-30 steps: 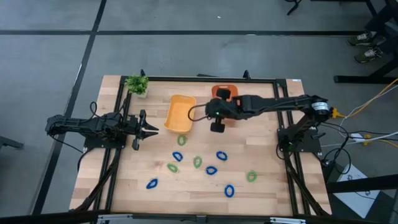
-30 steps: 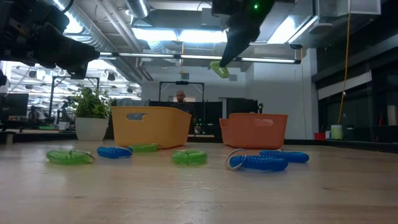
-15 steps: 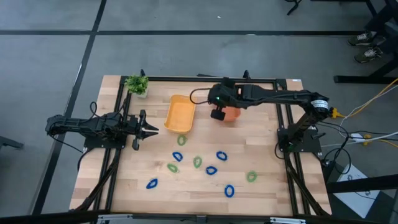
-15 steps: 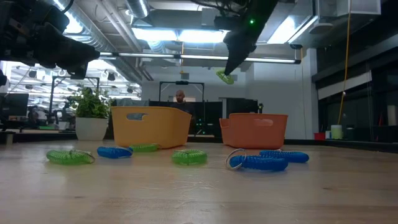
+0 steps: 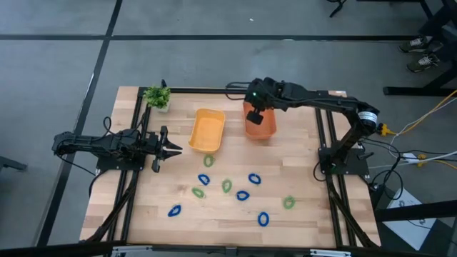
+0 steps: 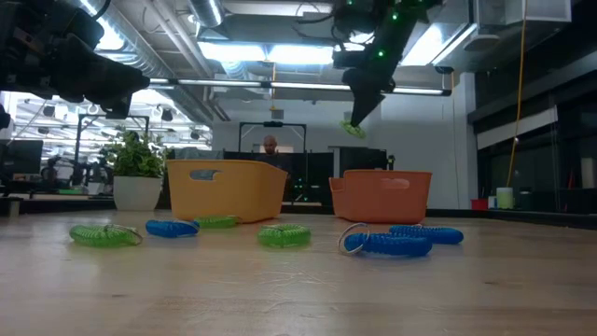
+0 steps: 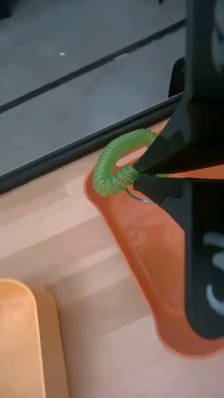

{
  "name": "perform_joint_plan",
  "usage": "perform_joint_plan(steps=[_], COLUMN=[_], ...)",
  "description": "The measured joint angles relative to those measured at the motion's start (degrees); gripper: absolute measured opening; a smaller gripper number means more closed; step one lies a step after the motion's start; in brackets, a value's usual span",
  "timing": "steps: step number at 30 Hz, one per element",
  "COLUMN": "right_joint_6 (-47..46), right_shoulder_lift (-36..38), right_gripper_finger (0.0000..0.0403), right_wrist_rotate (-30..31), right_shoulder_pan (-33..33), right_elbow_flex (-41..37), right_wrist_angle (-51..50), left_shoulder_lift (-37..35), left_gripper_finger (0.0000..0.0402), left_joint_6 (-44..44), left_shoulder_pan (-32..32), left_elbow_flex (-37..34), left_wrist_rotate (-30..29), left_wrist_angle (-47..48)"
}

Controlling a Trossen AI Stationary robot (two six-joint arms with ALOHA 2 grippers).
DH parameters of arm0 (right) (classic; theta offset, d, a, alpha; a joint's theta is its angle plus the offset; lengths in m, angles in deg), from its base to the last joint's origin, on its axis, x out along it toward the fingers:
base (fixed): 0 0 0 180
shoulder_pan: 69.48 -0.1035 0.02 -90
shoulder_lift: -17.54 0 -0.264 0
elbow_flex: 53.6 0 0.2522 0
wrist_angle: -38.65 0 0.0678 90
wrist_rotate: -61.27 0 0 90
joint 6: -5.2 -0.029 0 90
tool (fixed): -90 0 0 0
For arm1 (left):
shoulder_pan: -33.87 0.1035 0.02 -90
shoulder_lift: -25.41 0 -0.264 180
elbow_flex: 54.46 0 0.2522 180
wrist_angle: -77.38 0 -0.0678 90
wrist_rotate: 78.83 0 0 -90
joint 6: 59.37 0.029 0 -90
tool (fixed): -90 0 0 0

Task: Sort items
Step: Put the green keychain into the orange bin

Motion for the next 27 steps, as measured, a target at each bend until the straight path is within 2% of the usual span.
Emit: perform_joint_plan(steps=[6, 15, 27], right_joint_6=[-0.43, -1.2, -1.48], right_shoulder_lift=[0.0, 0.0, -0.04], right_gripper_finger=[0.0007, 0.0007, 0.0007], right_wrist_rotate=[-3.12, -3.66, -6.63], right_shoulder_pan=[2.28, 2.74, 2.87], right_elbow_flex=[0.0, -0.32, -7.4], right_wrist_angle=[0.0, 0.37, 3.83], left_shoulder_lift=[0.0, 0.0, 0.0], left_gripper_finger=[0.007, 0.007, 0.007], left_joint_6=[0.0, 0.0, 0.0], left_shoulder_pan=[0.0, 0.0, 0.0], left_elbow_flex=[0.0, 0.0, 0.0], left_wrist_rotate=[0.01, 0.01, 0.0], left_wrist_angle=[0.0, 0.0, 0.0])
